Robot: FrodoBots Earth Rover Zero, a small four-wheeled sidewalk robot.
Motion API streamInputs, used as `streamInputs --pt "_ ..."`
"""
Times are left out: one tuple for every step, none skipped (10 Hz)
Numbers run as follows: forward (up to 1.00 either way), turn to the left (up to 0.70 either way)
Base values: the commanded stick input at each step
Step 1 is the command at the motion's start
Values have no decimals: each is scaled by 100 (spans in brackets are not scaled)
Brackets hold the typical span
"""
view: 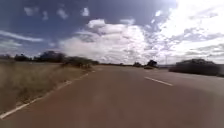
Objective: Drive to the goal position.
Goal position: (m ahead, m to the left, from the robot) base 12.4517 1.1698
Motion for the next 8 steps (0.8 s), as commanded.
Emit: streamInputs --pt "100 -40" --pt "100 -40" --pt "100 -40" --pt "100 -40" --pt "100 -40" --pt "100 0" --pt "100 0" --pt "100 0"
